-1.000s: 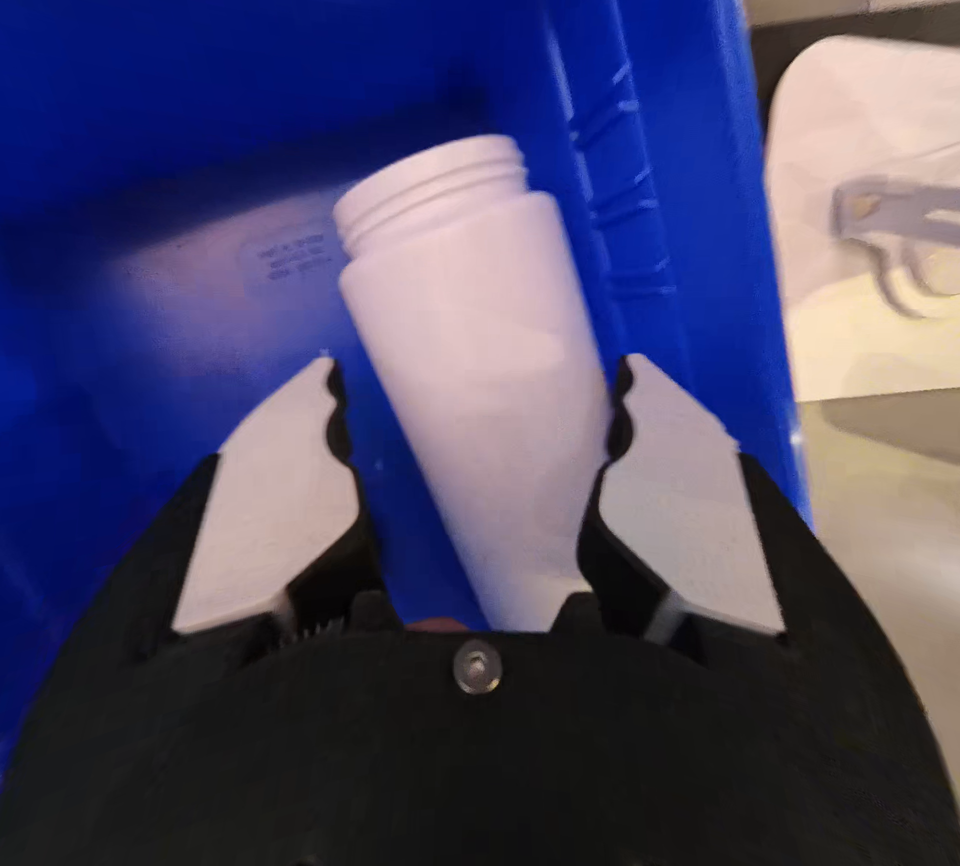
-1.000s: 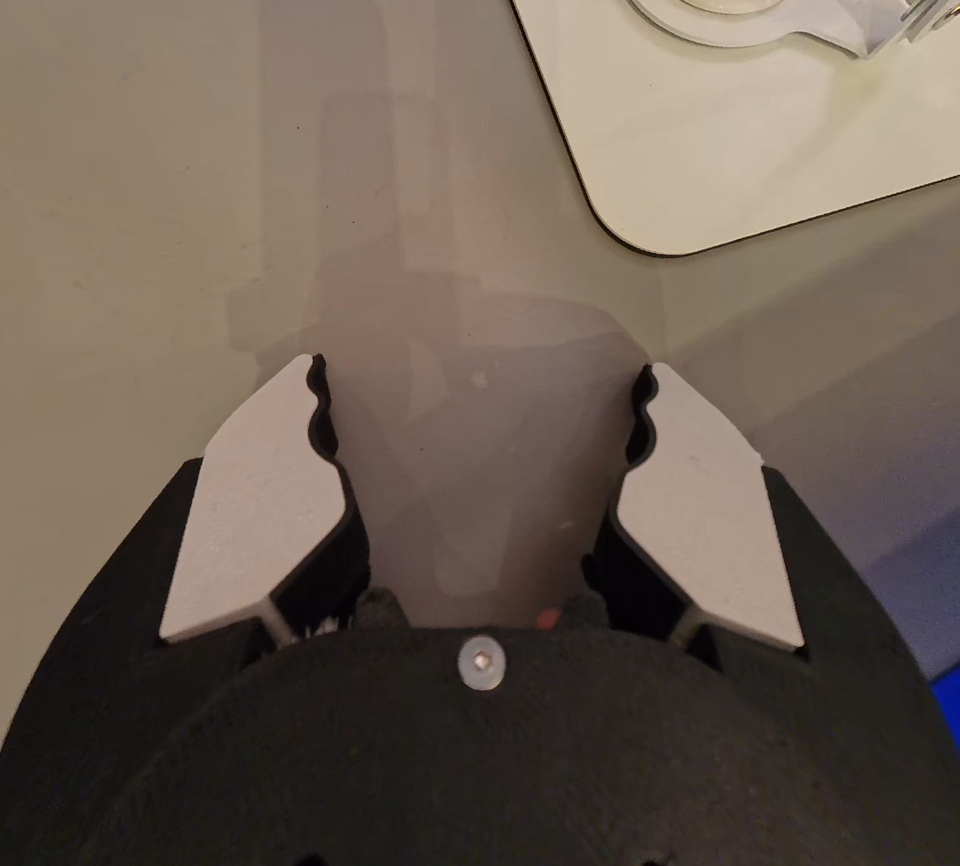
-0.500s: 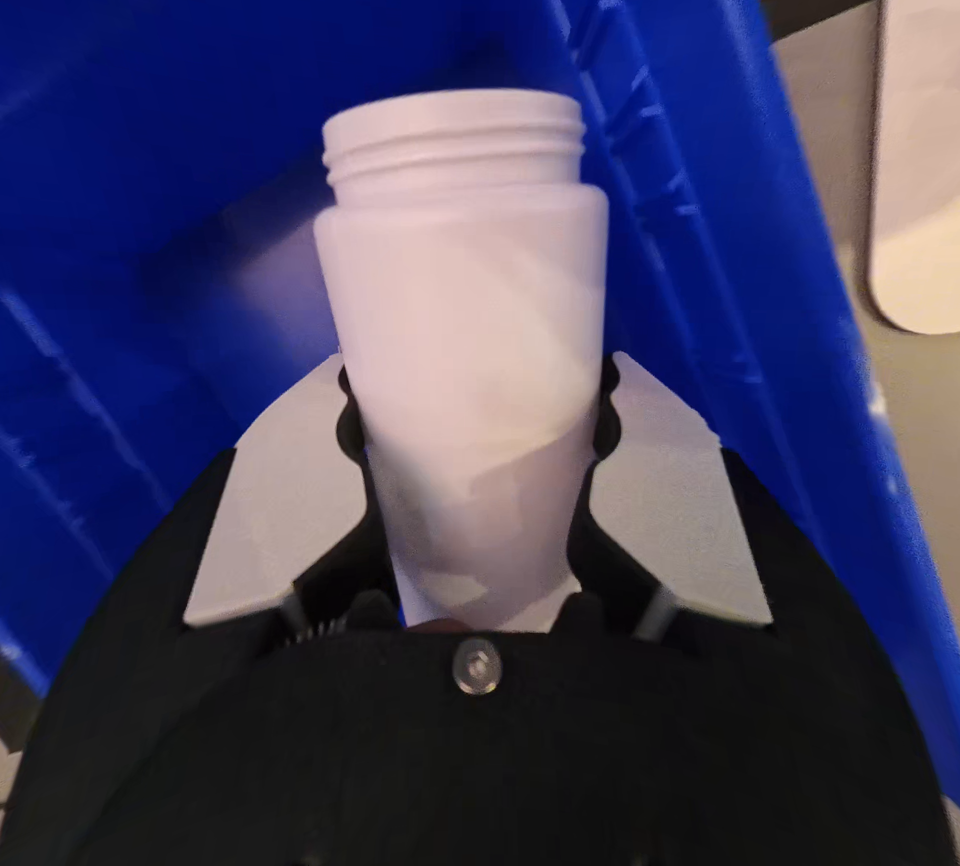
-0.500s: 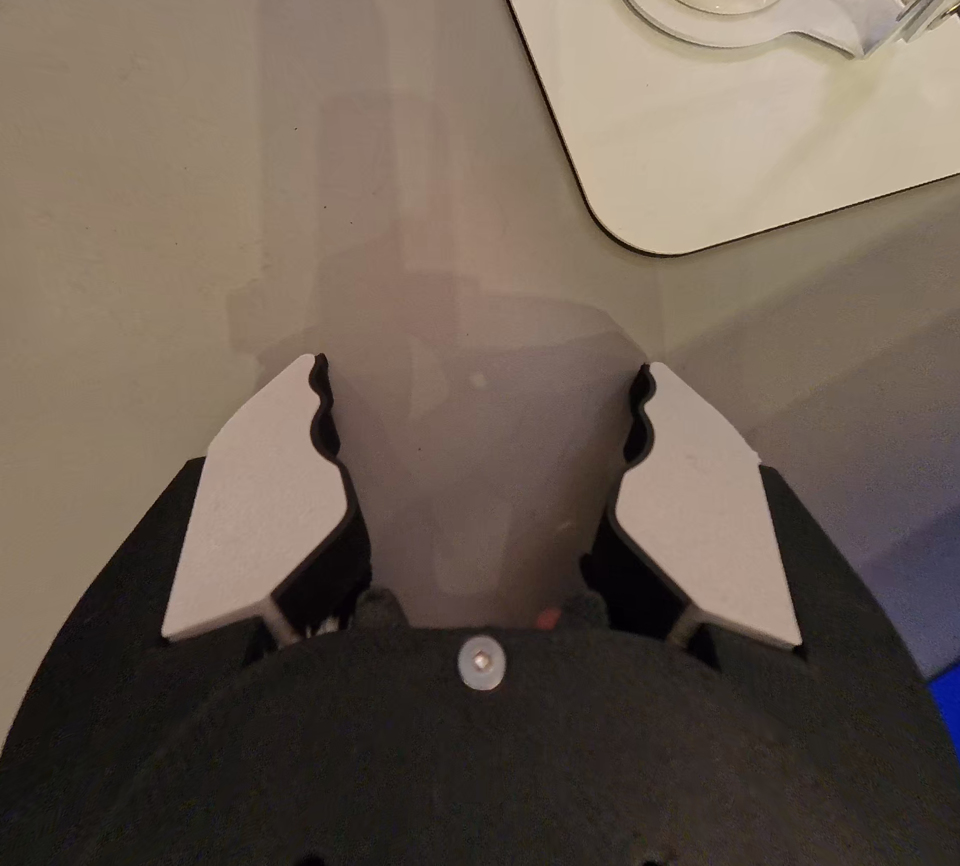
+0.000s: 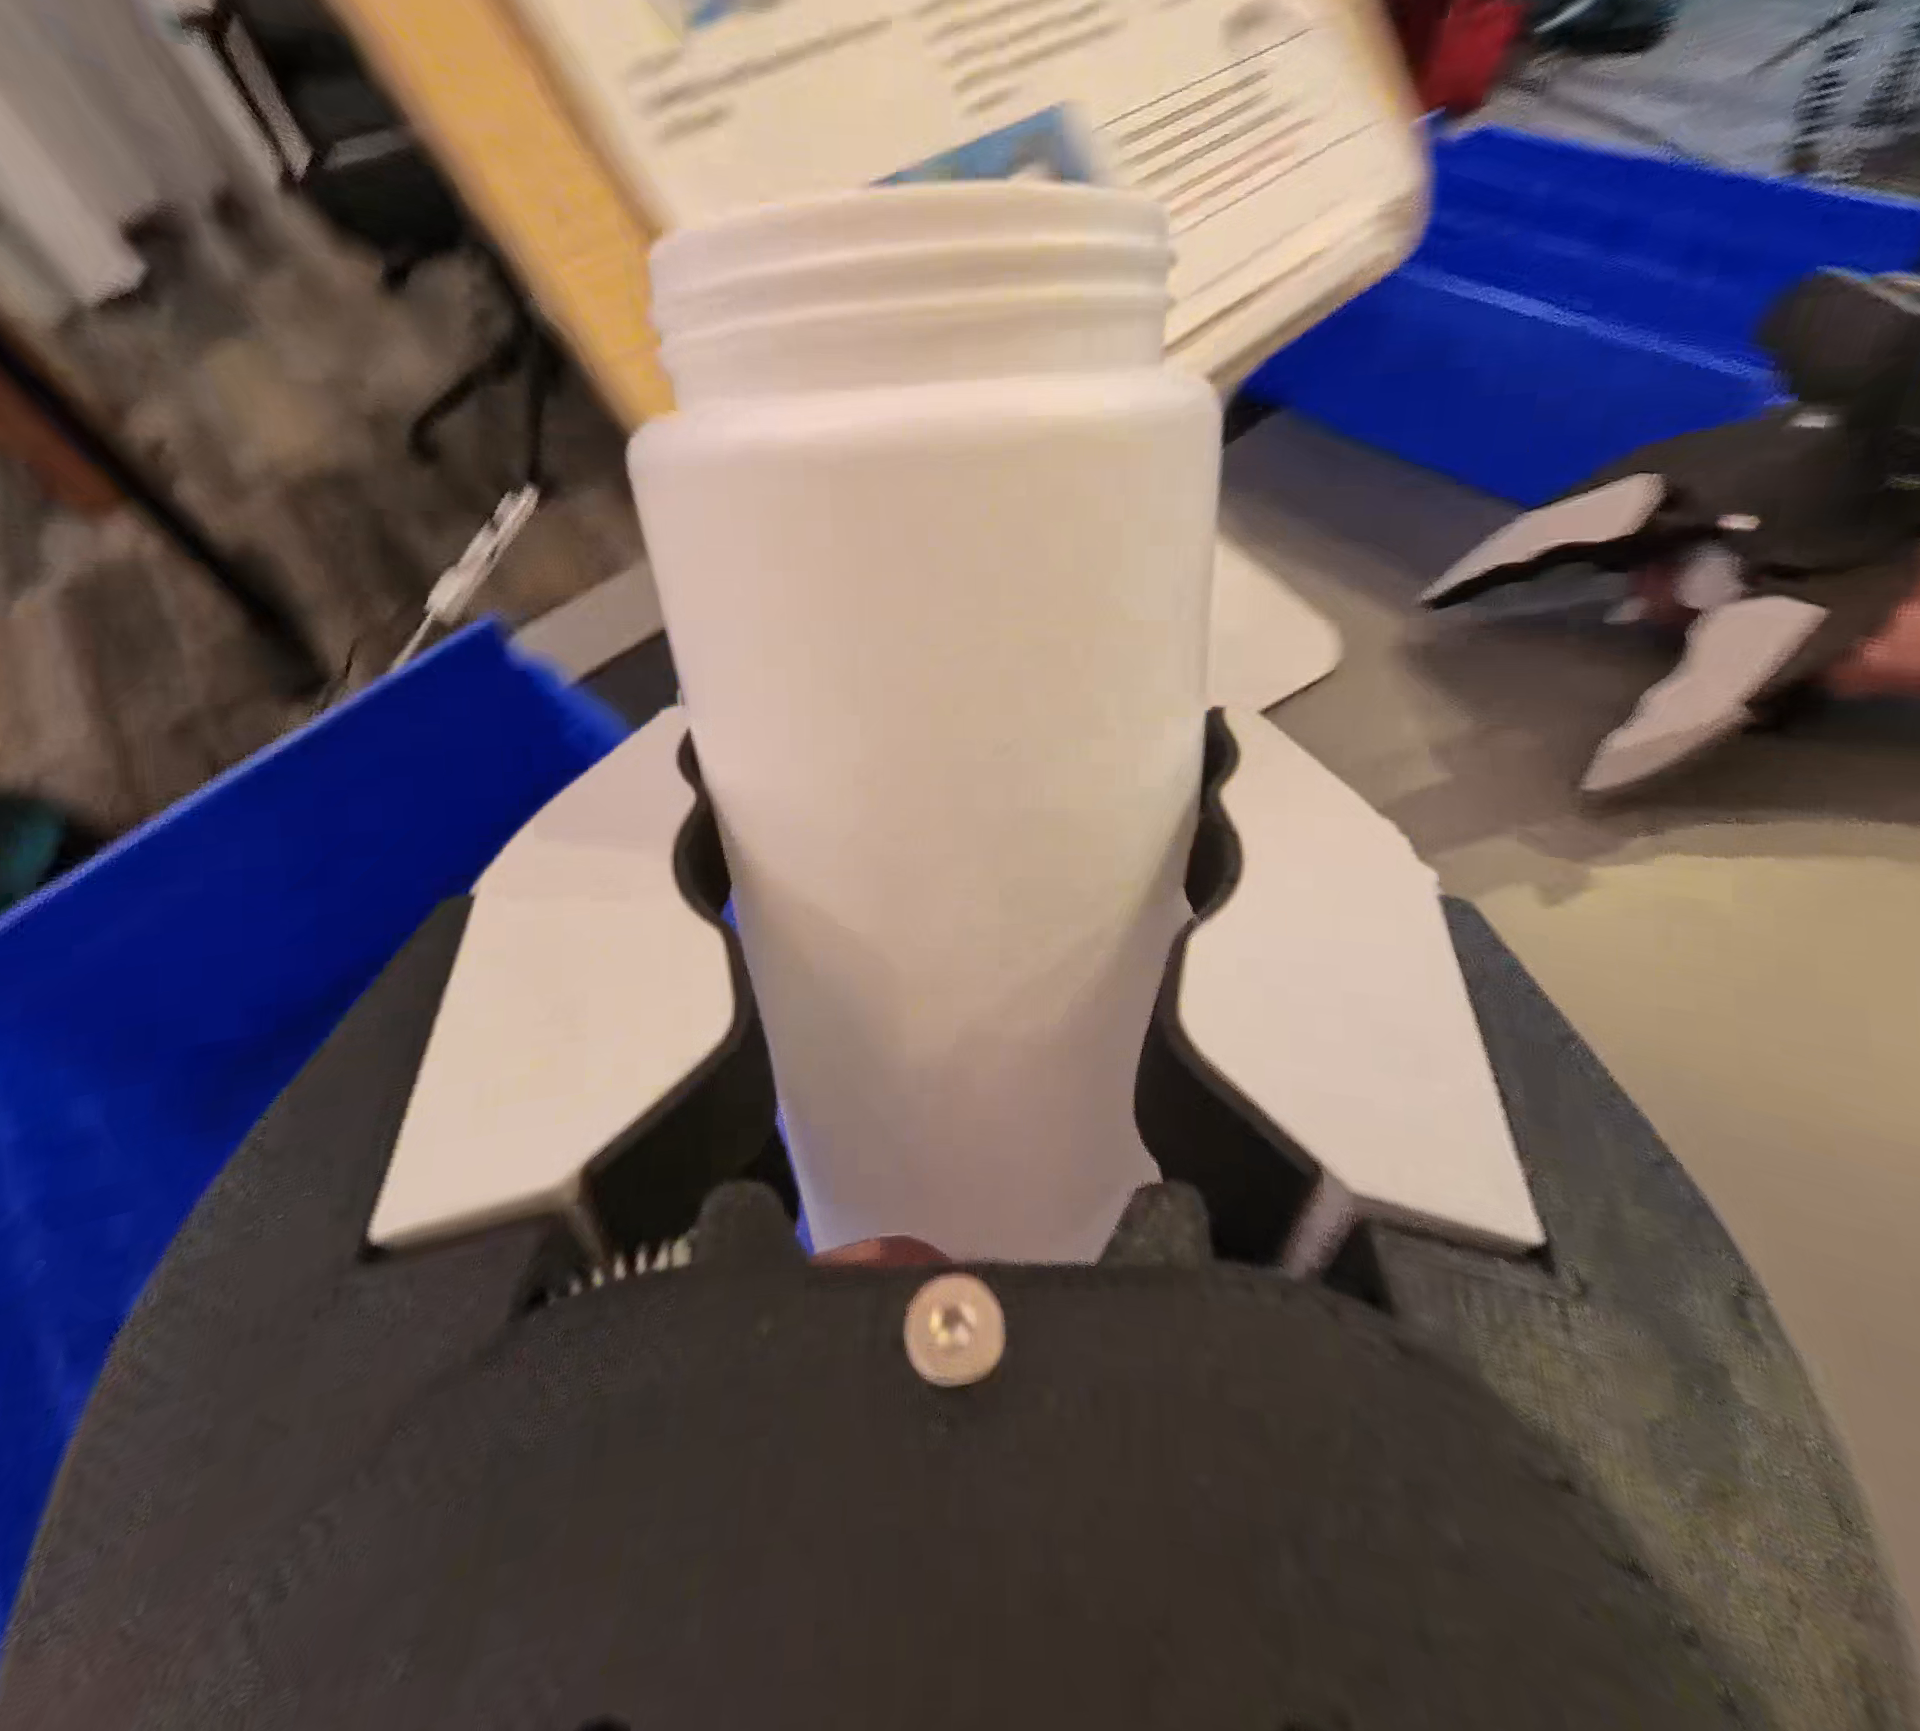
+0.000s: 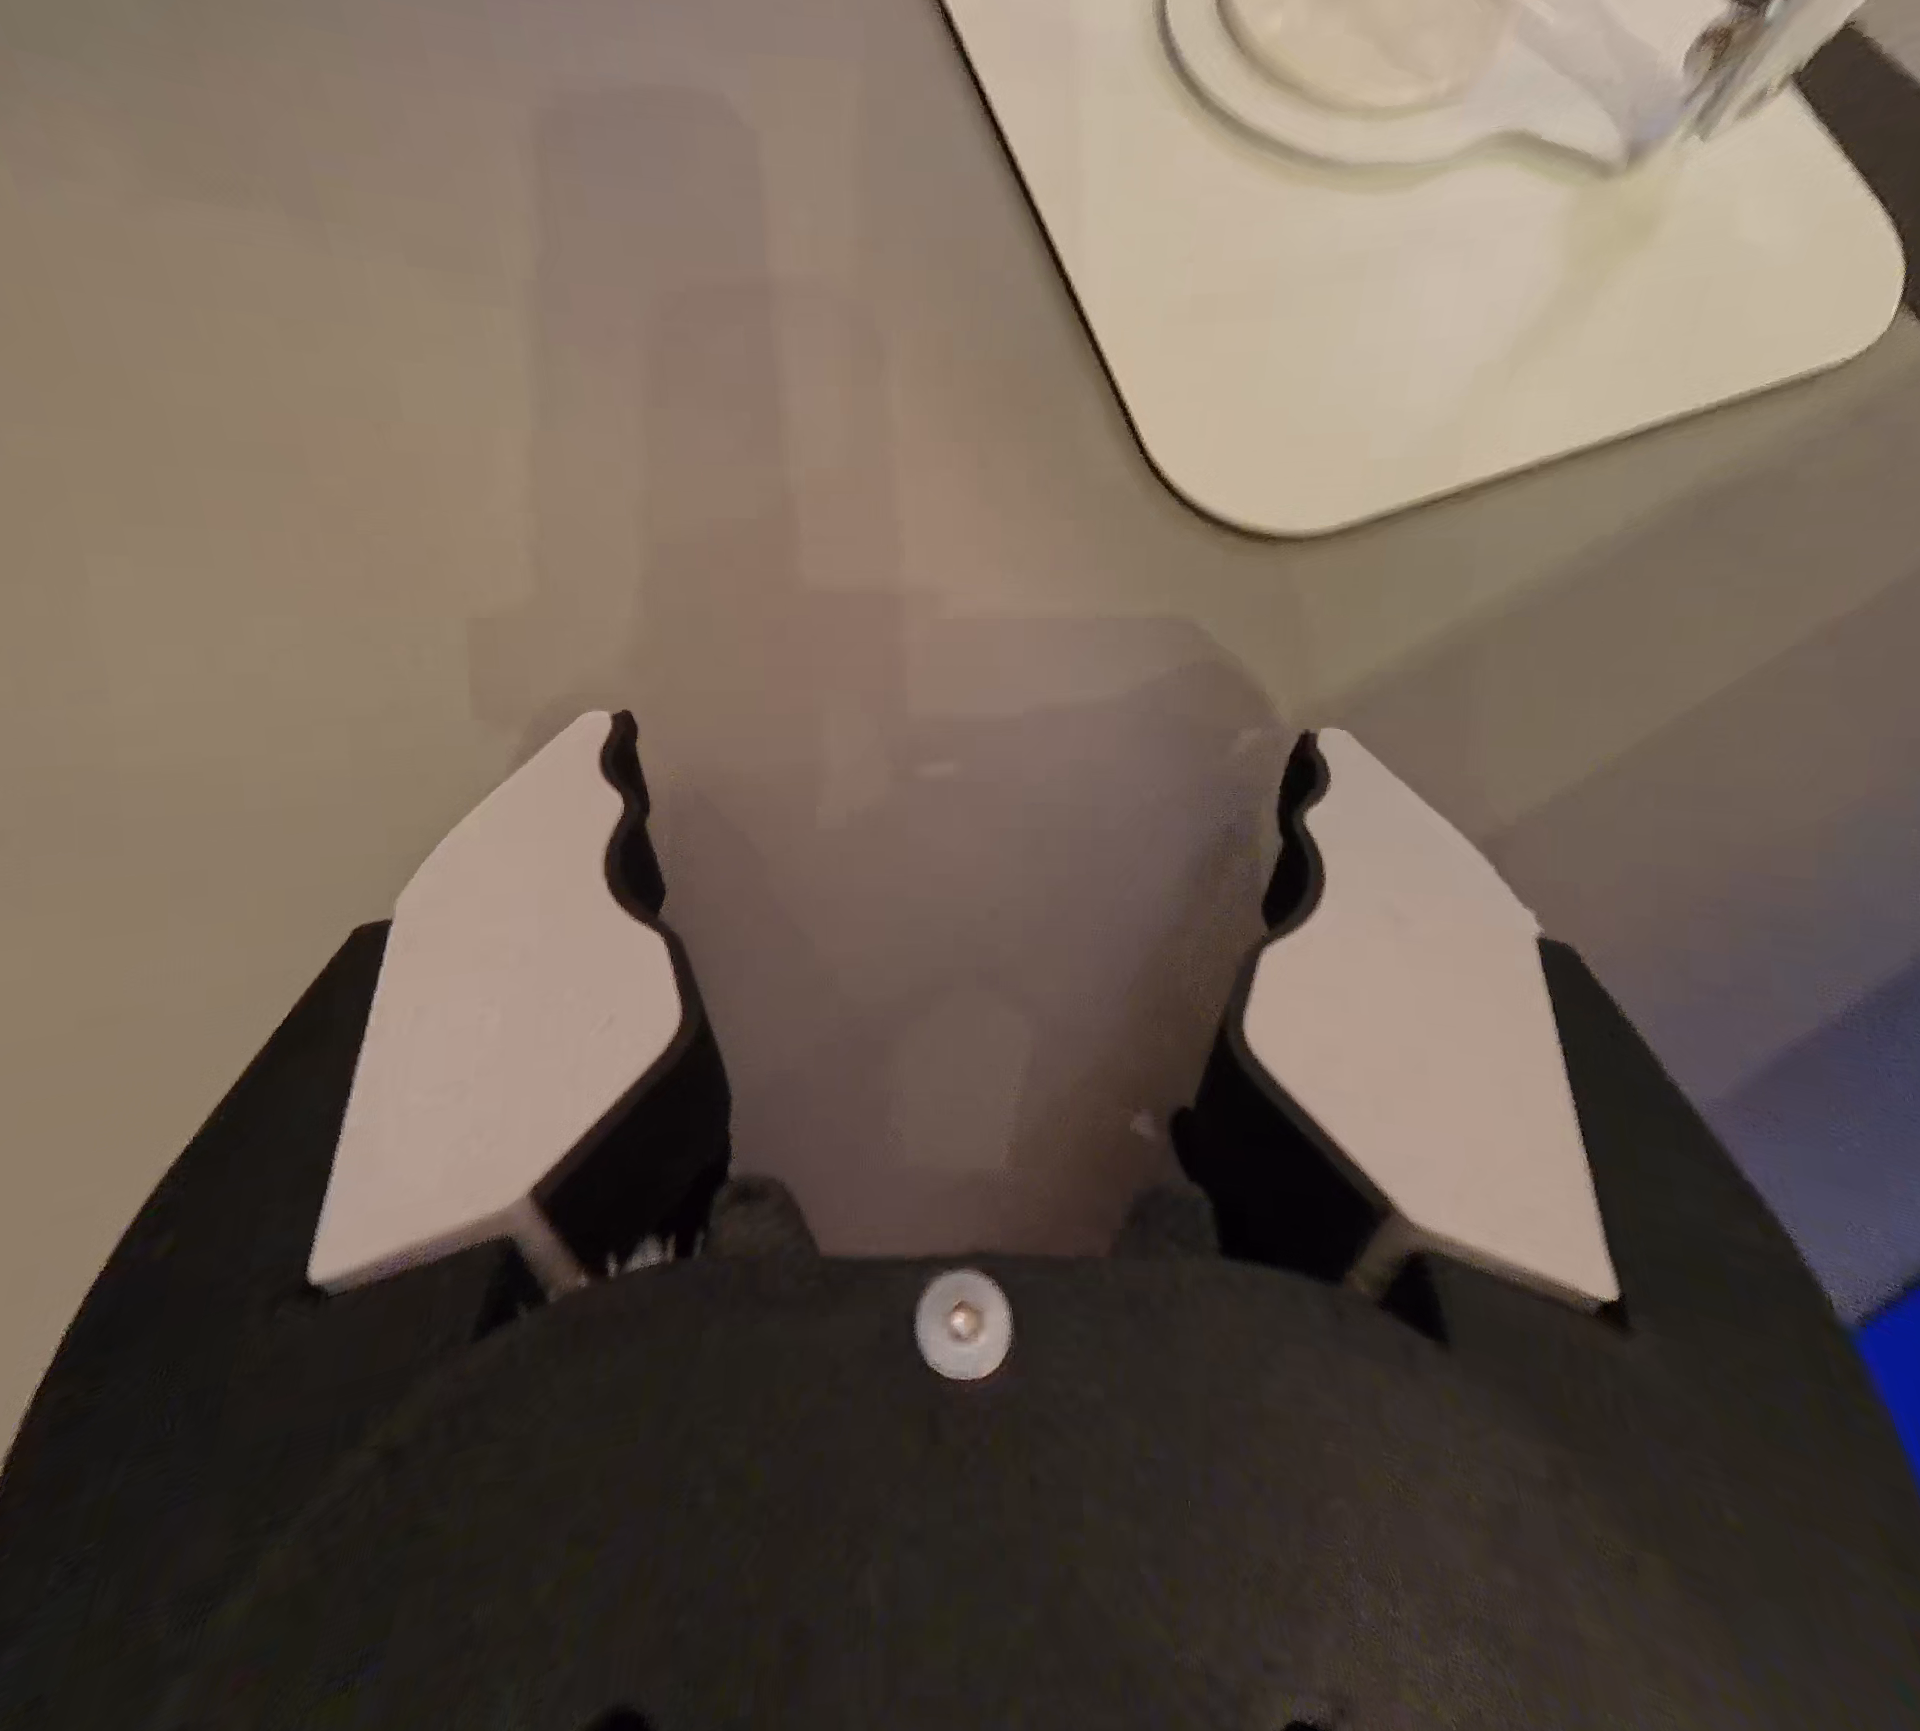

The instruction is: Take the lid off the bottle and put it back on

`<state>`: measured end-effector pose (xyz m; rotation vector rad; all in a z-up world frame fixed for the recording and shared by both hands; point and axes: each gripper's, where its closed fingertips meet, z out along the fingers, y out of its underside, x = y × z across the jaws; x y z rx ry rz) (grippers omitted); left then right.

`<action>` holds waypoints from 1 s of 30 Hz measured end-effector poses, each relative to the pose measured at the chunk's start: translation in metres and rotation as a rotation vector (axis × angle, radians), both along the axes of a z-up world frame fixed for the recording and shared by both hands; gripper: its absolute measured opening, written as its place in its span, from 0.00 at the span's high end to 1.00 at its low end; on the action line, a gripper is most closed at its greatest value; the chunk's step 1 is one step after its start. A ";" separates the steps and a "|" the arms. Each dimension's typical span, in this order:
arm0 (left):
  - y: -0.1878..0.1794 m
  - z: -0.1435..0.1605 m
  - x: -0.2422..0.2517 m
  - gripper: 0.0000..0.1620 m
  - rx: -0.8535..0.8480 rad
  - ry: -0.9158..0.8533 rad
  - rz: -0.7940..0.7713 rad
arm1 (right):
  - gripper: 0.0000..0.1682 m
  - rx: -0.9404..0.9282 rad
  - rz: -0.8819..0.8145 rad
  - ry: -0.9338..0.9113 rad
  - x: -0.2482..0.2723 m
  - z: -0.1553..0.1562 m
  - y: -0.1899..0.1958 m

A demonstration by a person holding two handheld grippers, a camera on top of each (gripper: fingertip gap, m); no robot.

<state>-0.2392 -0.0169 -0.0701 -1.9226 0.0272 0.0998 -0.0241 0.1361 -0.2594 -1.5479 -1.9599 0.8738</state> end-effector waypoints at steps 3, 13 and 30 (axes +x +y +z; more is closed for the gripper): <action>0.015 0.005 0.068 0.46 0.095 -0.005 -0.137 | 0.32 -0.129 0.048 0.167 -0.004 0.038 -0.016; 0.076 -0.042 0.226 0.46 0.164 -0.007 -0.427 | 0.32 -0.450 0.282 0.565 0.018 0.143 -0.071; 0.099 -0.076 0.267 0.46 0.181 -0.101 -0.531 | 0.49 -0.223 0.309 0.493 0.024 0.143 -0.091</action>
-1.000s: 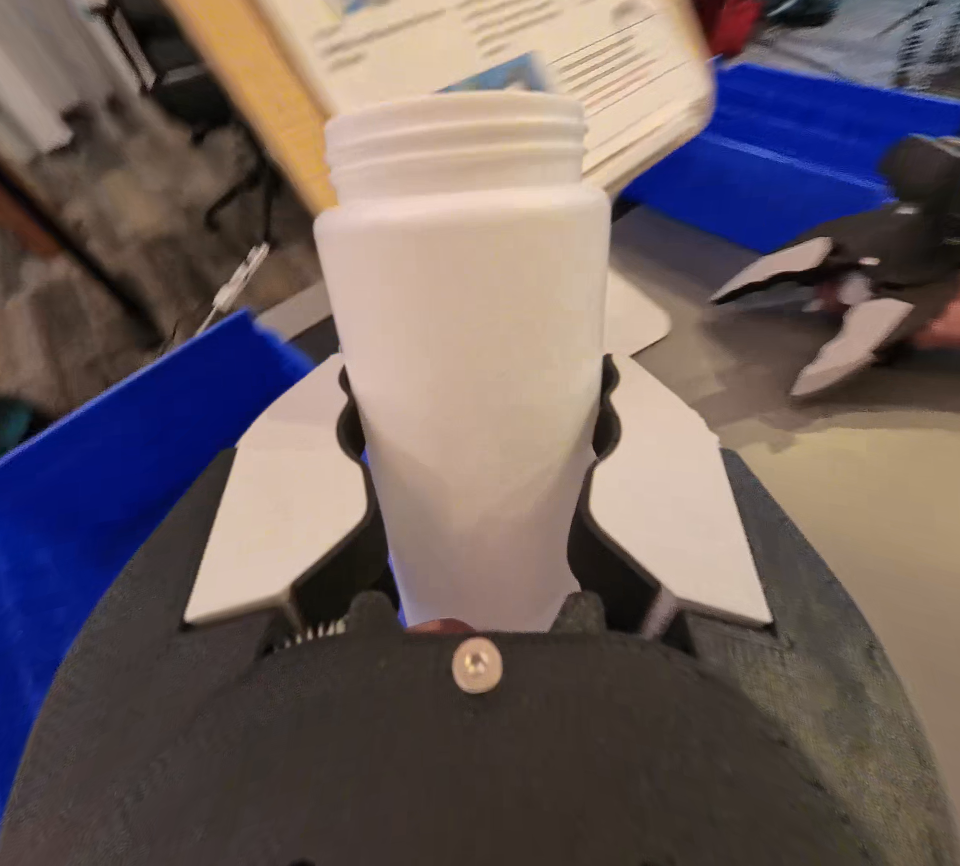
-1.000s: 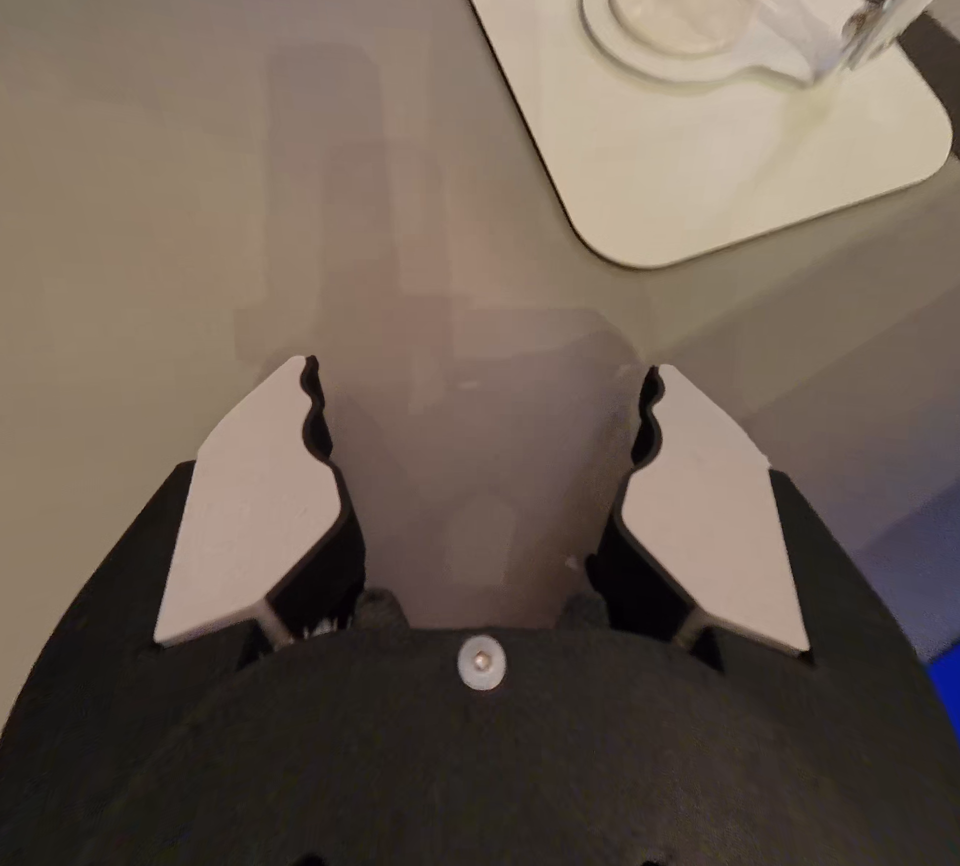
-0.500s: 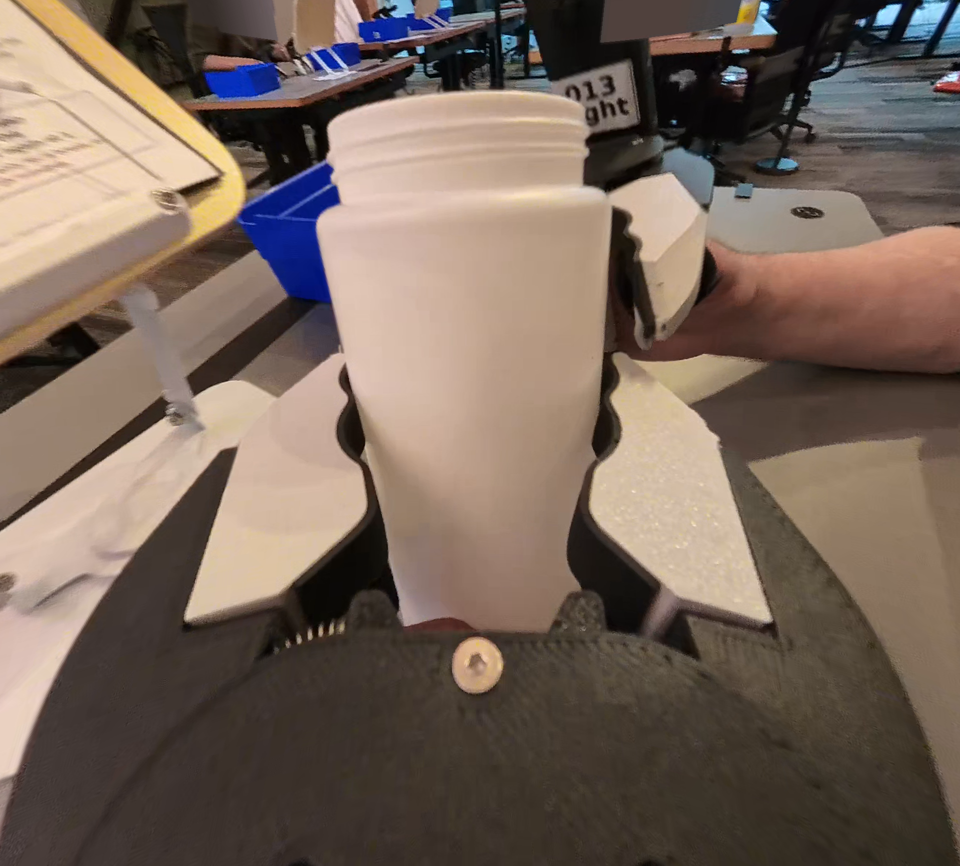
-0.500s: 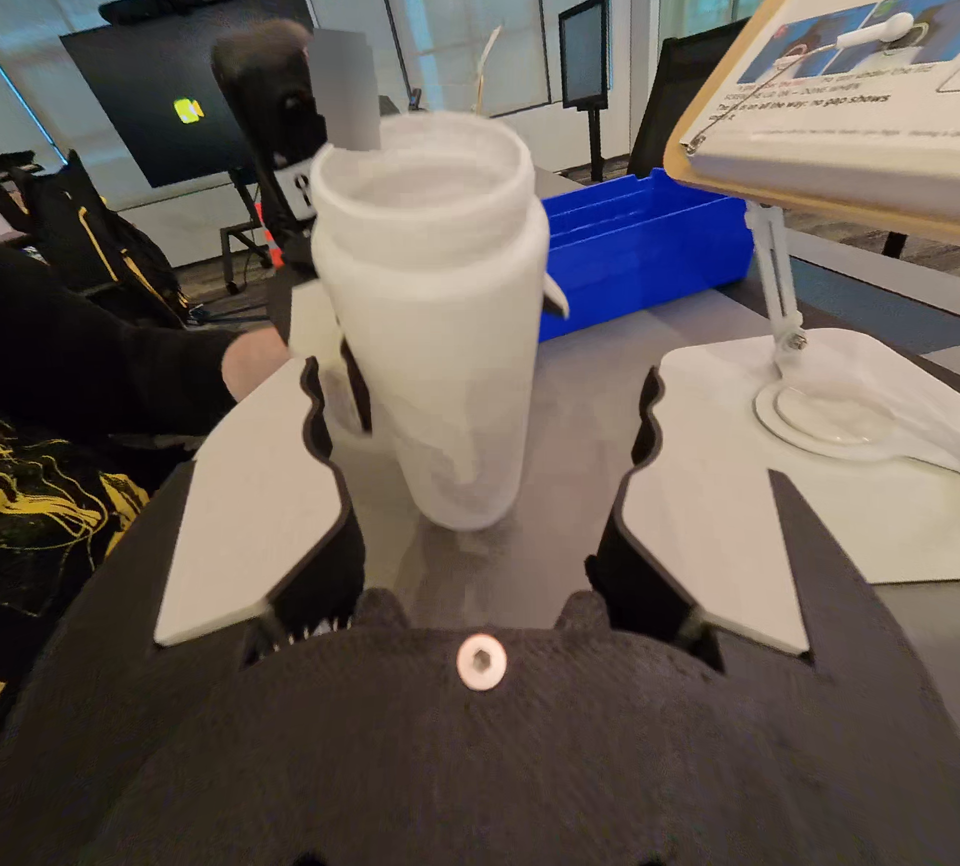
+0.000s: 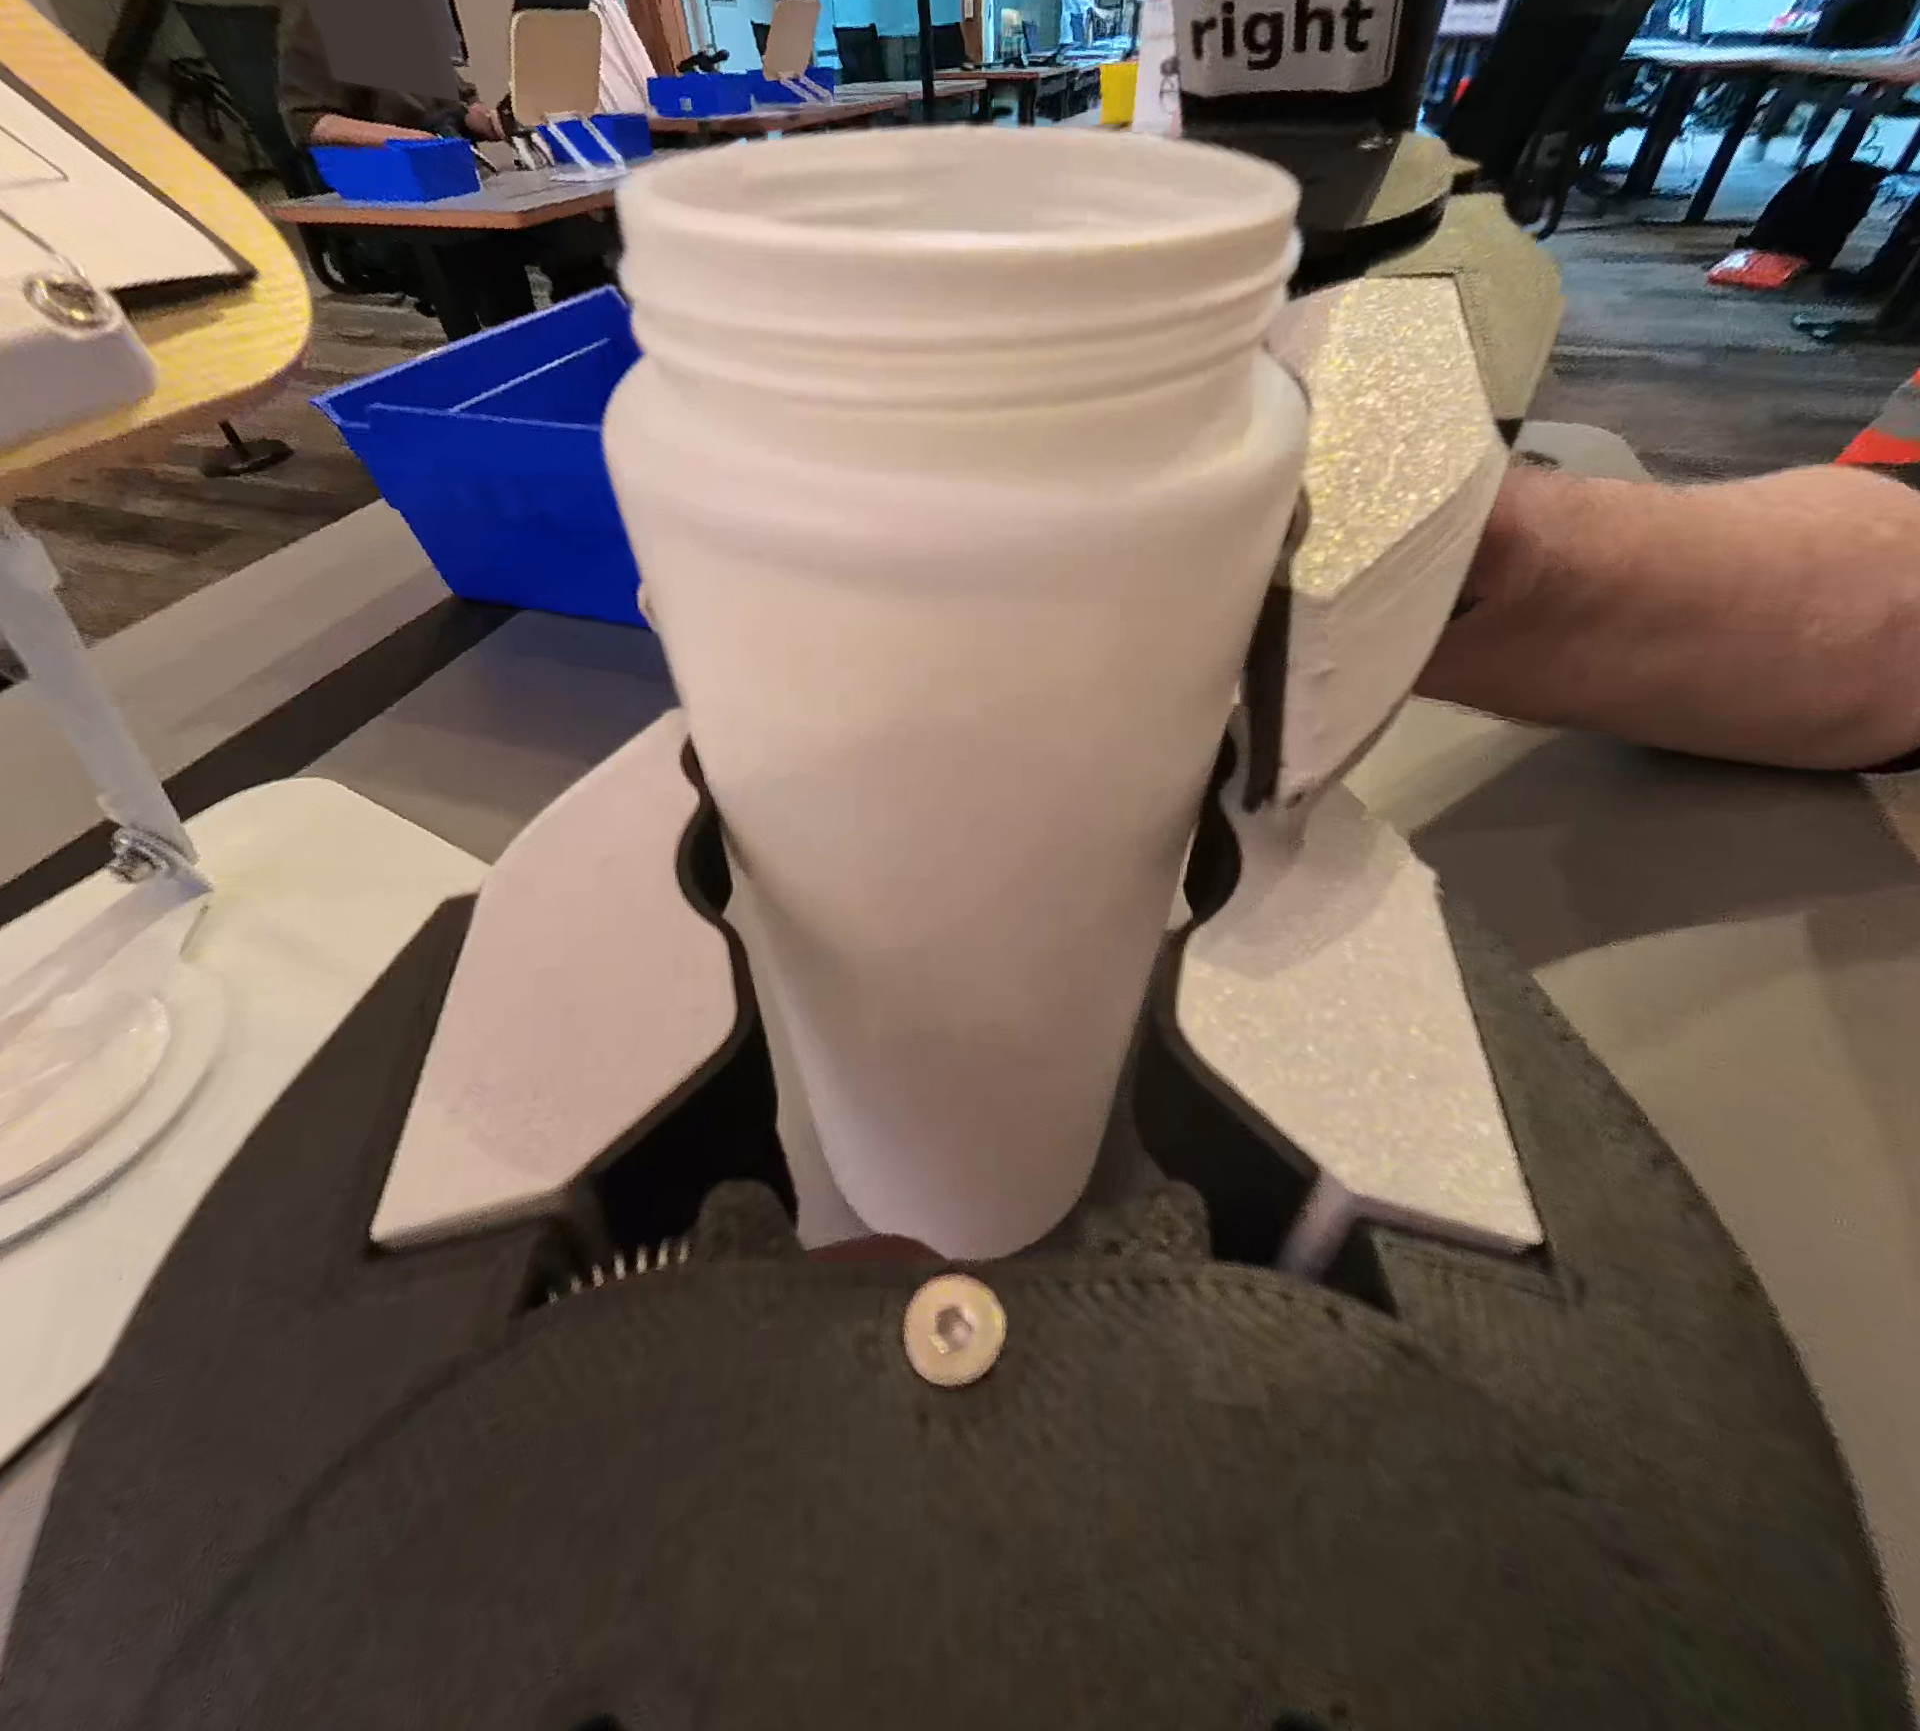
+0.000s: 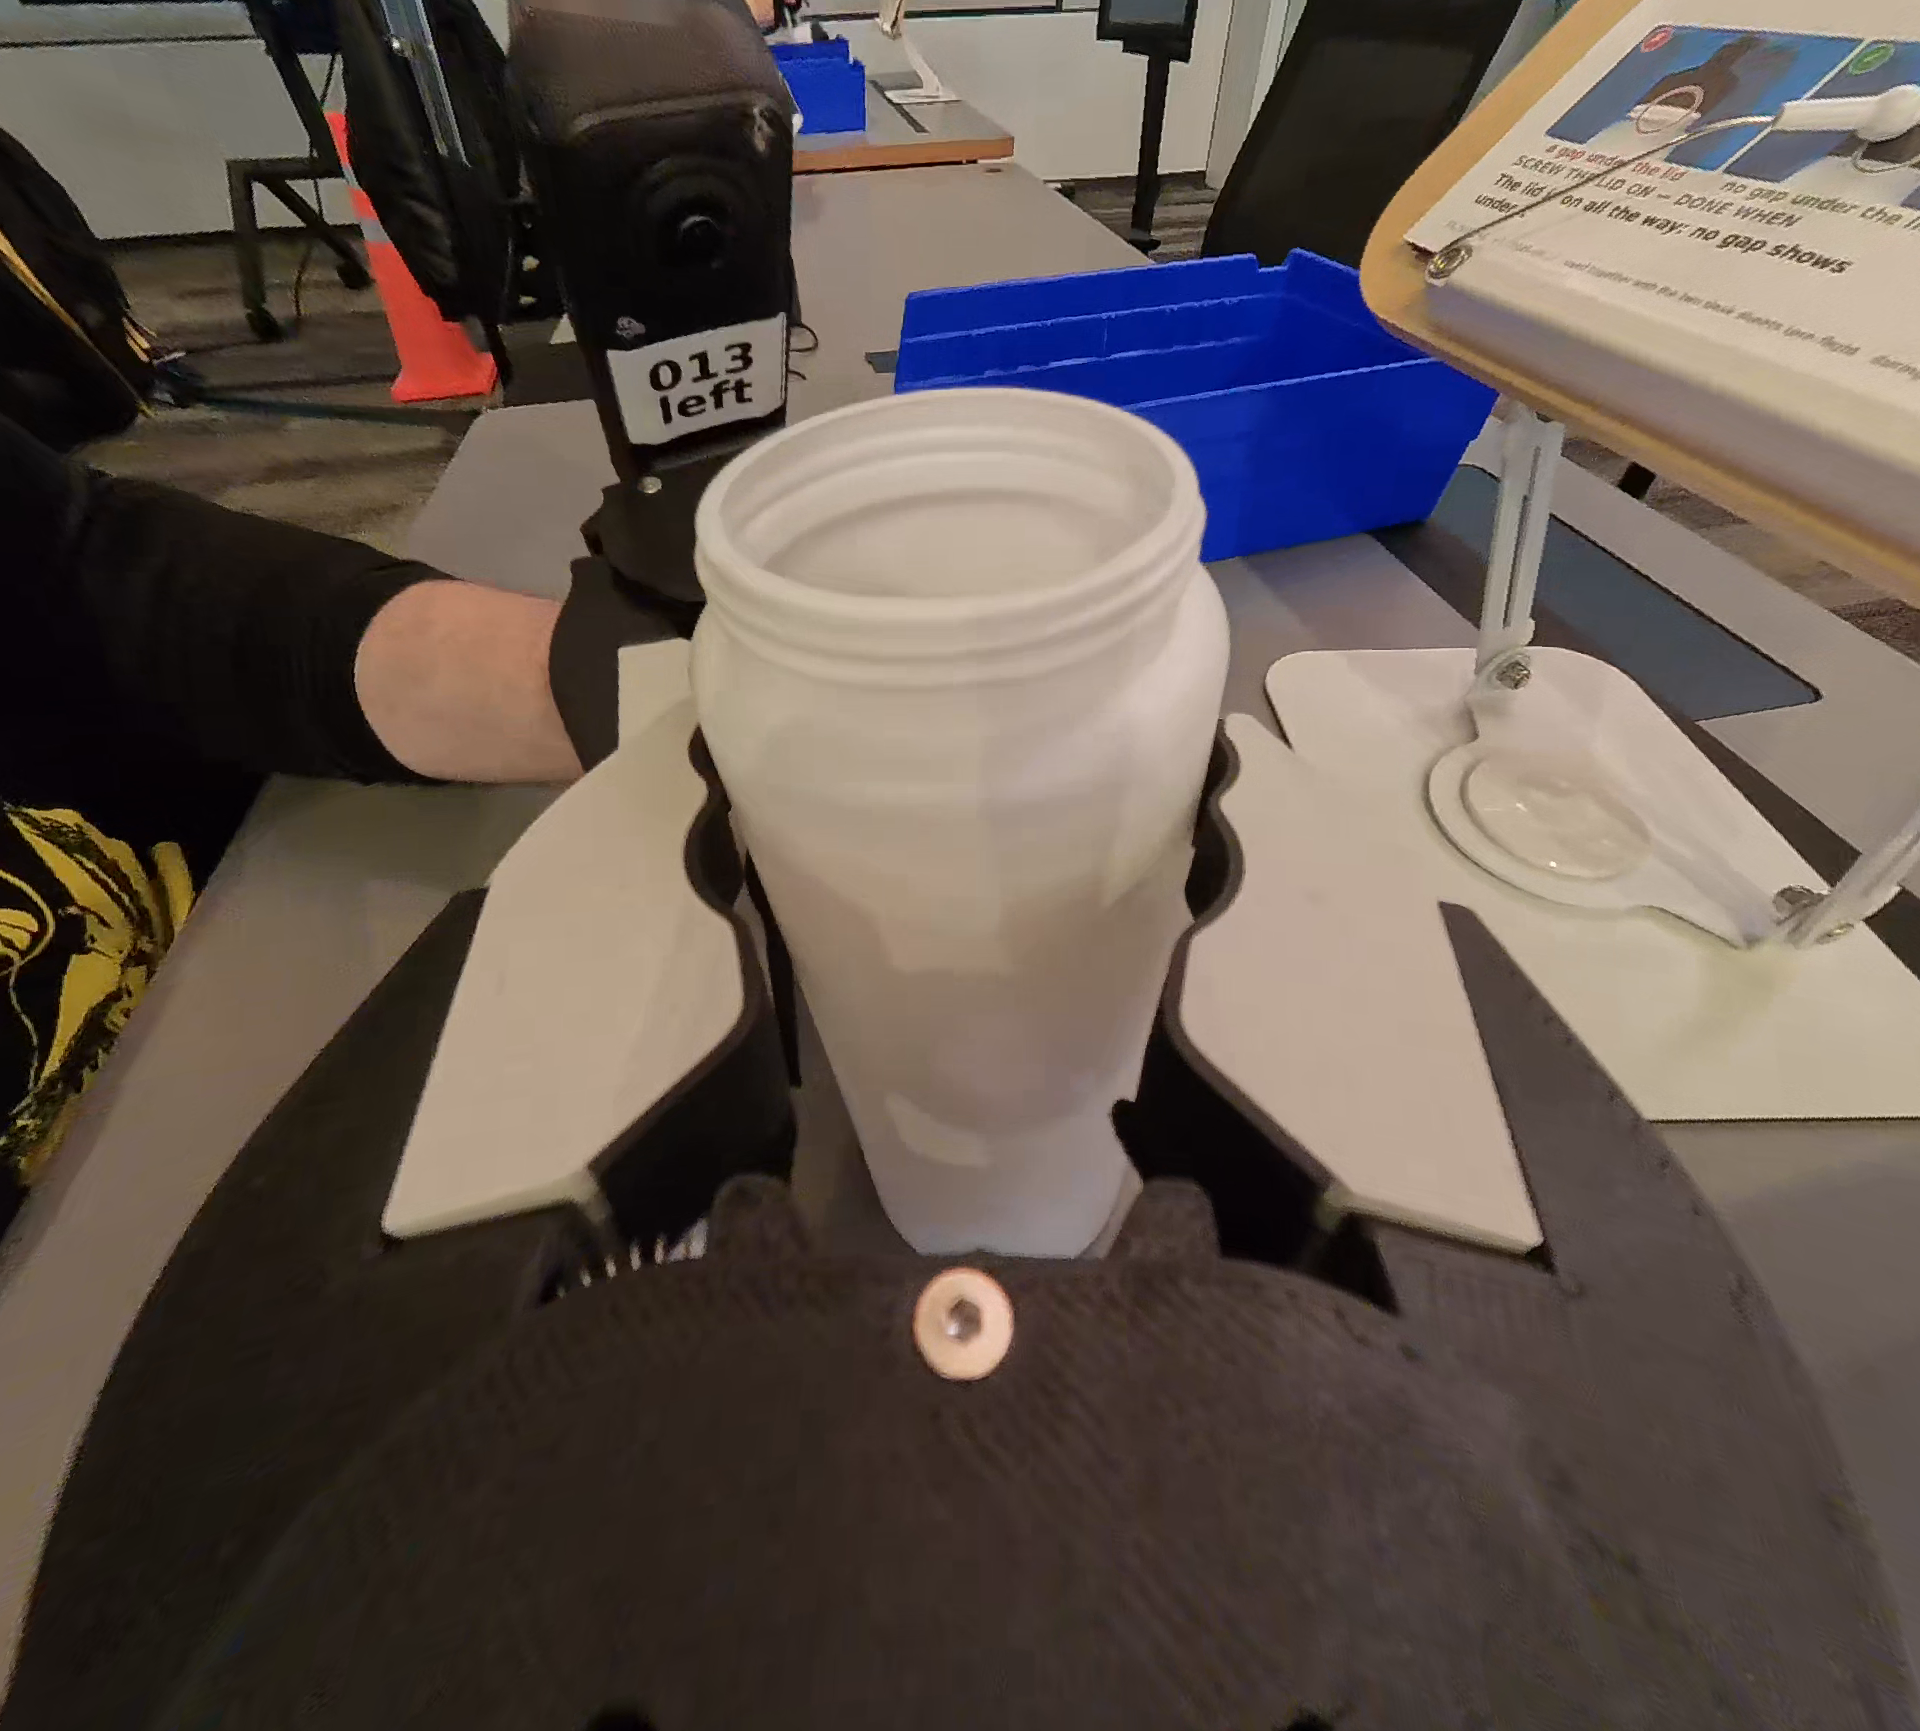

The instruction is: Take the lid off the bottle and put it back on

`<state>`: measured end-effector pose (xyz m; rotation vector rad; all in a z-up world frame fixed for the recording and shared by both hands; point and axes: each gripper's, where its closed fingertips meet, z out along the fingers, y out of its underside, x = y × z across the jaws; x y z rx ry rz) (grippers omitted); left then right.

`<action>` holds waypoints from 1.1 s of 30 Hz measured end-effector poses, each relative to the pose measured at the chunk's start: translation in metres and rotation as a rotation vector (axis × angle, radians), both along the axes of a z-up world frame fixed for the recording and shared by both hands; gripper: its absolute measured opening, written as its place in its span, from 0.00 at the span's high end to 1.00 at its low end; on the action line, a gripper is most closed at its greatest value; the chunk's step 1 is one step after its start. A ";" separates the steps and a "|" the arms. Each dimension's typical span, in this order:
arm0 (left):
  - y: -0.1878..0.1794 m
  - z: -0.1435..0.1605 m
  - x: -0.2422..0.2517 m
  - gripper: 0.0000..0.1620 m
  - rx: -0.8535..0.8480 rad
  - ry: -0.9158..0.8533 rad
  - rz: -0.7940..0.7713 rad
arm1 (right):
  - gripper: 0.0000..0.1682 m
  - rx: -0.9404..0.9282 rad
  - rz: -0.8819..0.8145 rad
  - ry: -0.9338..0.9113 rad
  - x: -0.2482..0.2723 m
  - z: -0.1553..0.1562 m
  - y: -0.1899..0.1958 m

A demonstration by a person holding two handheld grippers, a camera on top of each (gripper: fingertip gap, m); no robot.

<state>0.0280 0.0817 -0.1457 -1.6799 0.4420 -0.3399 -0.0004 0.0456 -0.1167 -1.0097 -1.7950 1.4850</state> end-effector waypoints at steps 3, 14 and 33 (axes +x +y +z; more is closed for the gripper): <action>0.000 -0.009 -0.001 0.46 -0.035 -0.001 0.007 | 0.49 -0.067 0.010 -0.007 -0.001 0.000 0.002; -0.005 -0.013 -0.010 0.44 -0.081 -0.005 0.028 | 0.43 -0.116 0.026 0.007 -0.001 -0.002 0.007; -0.094 0.086 -0.164 0.45 -0.095 0.478 0.372 | 0.39 -0.189 0.025 0.063 0.003 0.007 0.018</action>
